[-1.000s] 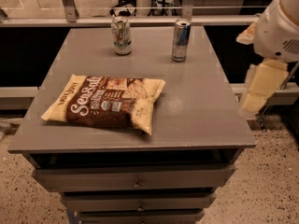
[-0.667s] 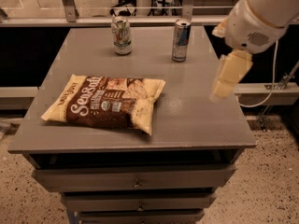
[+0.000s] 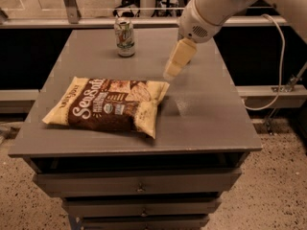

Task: Pick 7up can

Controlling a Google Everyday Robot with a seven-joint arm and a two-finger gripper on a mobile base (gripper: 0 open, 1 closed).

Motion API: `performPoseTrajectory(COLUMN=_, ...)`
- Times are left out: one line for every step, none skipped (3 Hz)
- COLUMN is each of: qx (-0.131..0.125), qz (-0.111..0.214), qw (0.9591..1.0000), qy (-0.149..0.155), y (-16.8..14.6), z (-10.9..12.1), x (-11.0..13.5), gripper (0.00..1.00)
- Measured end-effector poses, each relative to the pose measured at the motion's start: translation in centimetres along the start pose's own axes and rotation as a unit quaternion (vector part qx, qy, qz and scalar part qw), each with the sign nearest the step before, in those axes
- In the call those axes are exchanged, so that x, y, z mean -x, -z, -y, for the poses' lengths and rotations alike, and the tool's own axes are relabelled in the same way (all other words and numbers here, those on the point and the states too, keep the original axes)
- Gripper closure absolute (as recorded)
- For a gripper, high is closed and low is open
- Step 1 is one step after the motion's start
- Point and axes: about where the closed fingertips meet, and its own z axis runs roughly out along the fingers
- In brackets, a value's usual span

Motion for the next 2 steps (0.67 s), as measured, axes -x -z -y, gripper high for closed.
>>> performPoseTrajectory(qx=-0.007, qz=0.026, qw=0.9996, qy=-0.009, y=-4.18, z=4.19, x=2.33, gripper=0.00)
performPoseTrajectory(qx=-0.010, qz=0.034, qw=0.9993, qy=-0.009, y=-4.72, z=5.13, x=2.94, gripper=0.00)
